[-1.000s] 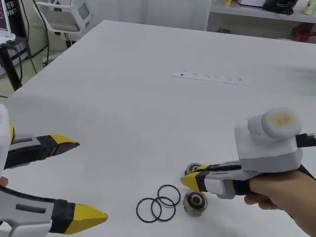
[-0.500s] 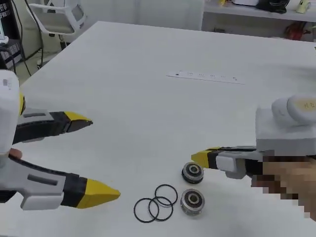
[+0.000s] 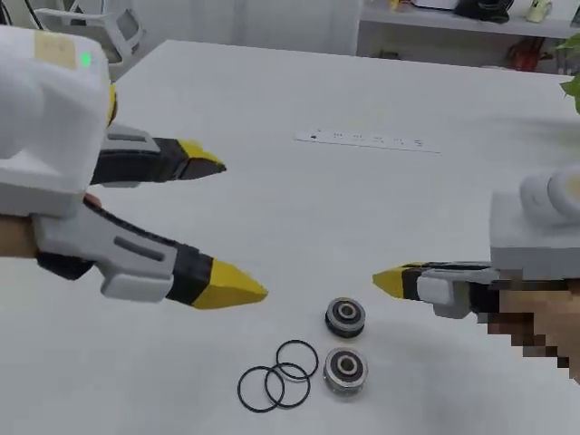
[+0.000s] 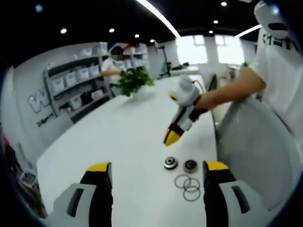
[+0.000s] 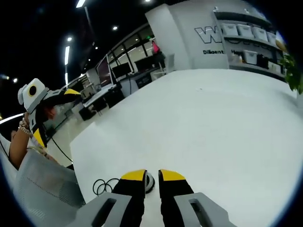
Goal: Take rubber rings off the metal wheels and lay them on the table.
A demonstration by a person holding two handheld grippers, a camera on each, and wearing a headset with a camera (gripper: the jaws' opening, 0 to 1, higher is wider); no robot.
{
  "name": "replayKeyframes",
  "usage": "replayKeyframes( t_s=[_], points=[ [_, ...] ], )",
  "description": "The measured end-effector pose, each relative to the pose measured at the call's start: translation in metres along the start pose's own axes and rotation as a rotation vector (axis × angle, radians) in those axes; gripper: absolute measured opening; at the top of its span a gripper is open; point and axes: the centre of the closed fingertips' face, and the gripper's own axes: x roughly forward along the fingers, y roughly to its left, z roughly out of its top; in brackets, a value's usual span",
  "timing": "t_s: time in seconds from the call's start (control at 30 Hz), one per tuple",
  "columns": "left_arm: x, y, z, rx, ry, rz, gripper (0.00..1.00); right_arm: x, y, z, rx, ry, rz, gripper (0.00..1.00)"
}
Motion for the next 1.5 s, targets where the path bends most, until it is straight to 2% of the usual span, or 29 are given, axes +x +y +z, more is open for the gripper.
replayKeyframes(
  t_s=[0.07,0.13,0.33,0.47,0.53,0.67,0.7,0.8,0.9,0.93,0.97,1.0,1.03,1.17,1.33,1.5],
  points=[
    [0.007,0.0,0.003,0.028,0.016,-0.025,0.76,-0.001,-0.003,-0.001,0.01,0.0,-0.007,0.08],
    [0.014,0.0,0.007,0.044,0.012,-0.036,0.74,-0.001,-0.004,-0.001,0.014,-0.001,-0.009,0.08],
    [0.043,0.004,0.023,0.063,-0.052,-0.074,0.68,0.003,-0.005,-0.013,-0.017,0.045,-0.008,0.07],
    [0.069,0.002,0.032,0.046,-0.111,-0.099,0.64,0.007,-0.004,-0.022,-0.069,0.084,-0.001,0.08],
    [0.08,0.004,0.031,0.024,-0.121,-0.105,0.63,0.008,-0.005,-0.027,-0.077,0.102,0.0,0.08],
    [0.099,0.005,0.022,0.038,-0.101,-0.101,0.59,0.01,-0.008,-0.033,-0.094,0.13,0.003,0.08],
    [0.105,0.004,0.013,0.061,-0.08,-0.102,0.57,0.01,-0.009,-0.034,-0.096,0.132,0.002,0.08],
    [0.114,0.0,0.0,0.056,-0.081,-0.087,0.51,0.01,-0.008,-0.033,-0.094,0.13,0.005,0.09],
    [0.122,-0.009,-0.017,-0.063,-0.114,-0.098,0.45,0.011,-0.009,-0.034,-0.096,0.132,0.008,0.09],
    [0.124,-0.014,-0.024,-0.085,-0.099,-0.129,0.43,0.013,-0.008,-0.037,-0.1,0.141,0.01,0.09],
    [0.125,-0.017,-0.034,-0.094,-0.066,-0.152,0.41,0.013,-0.008,-0.039,-0.107,0.15,0.012,0.09],
    [0.126,-0.016,-0.038,-0.092,-0.058,-0.147,0.39,0.014,-0.006,-0.042,-0.12,0.164,0.015,0.09],
    [0.128,-0.015,-0.04,-0.082,-0.059,-0.139,0.38,0.015,-0.006,-0.044,-0.129,0.171,0.017,0.1],
    [0.132,-0.015,-0.049,-0.108,-0.04,-0.135,0.39,0.018,-0.001,-0.049,-0.155,0.192,0.033,0.11],
    [0.143,-0.022,-0.06,-0.101,-0.01,-0.136,0.34,0.019,0.001,-0.054,-0.19,0.215,0.038,0.12],
    [0.151,-0.029,-0.075,-0.044,0.061,-0.142,0.29,0.023,0.006,-0.058,-0.212,0.225,0.046,0.13]
  ],
)
